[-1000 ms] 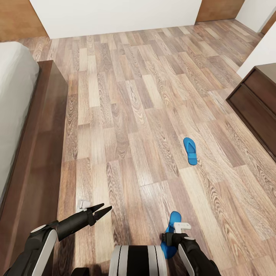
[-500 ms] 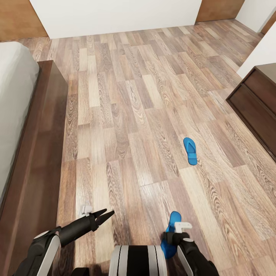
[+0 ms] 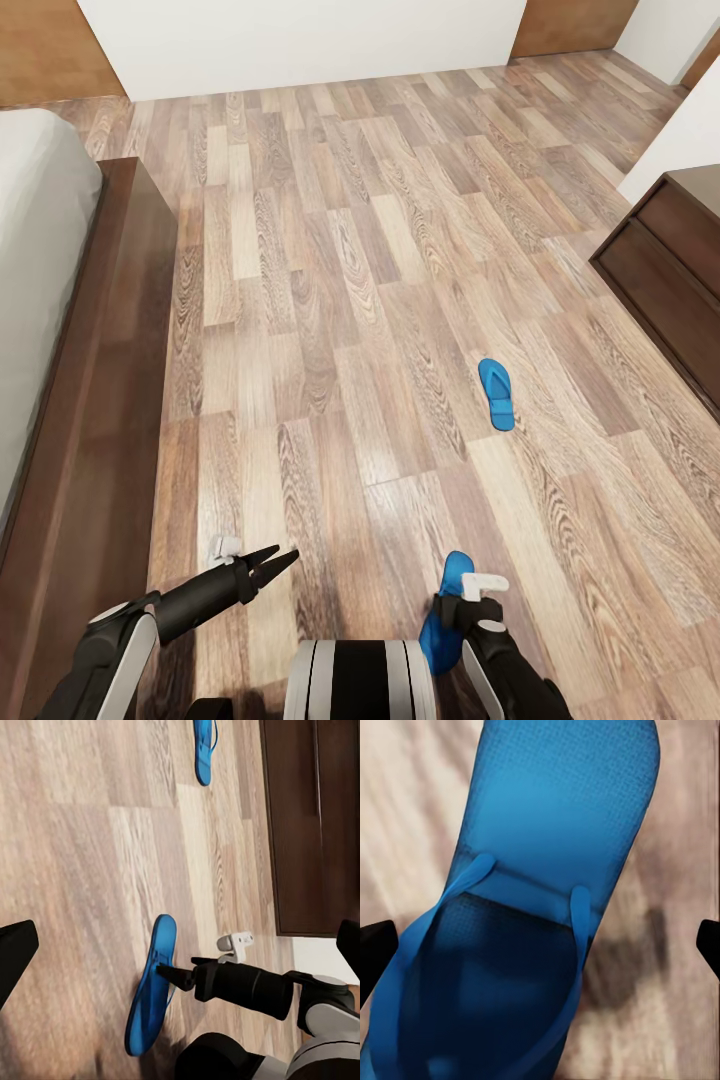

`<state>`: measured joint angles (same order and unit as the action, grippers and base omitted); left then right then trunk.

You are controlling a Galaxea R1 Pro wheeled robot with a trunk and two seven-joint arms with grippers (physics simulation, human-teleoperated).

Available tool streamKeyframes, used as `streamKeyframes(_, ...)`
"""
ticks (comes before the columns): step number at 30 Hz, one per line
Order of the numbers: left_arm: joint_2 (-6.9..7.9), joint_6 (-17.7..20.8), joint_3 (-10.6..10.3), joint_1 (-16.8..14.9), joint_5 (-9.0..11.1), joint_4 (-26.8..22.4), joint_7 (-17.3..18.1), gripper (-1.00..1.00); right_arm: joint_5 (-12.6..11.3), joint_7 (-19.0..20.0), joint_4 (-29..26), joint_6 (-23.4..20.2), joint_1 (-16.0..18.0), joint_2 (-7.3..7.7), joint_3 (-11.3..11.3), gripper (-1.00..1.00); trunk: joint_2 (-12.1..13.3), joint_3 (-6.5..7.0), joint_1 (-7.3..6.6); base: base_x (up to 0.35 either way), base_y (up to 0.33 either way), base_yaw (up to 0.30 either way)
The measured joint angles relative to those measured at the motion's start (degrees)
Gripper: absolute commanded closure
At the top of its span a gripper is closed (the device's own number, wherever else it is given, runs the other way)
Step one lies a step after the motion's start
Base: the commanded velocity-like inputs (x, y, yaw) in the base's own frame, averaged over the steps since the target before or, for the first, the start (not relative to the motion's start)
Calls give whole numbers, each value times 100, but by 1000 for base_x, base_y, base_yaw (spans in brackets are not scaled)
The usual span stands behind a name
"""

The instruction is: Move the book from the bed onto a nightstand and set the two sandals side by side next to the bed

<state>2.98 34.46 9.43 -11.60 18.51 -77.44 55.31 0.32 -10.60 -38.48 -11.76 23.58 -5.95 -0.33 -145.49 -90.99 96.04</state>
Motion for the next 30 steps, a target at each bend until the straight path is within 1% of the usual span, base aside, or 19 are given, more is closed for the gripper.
streamKeyframes(12,0,0,-1,1,0,0,0,-100,0,-385,0,386,-1,0,0,-100,0,0,0,0,0,0)
streamKeyframes(13,0,0,-1,0,0,0,0,-100,3,-944,0,711,-1,0,-1,-100,0,0,0,0,0,0)
streamKeyframes(30,0,0,0,-1,0,0,0,-100,-1,-963,0,722,-2,0,-1,-100,0,0,0,0,0,0)
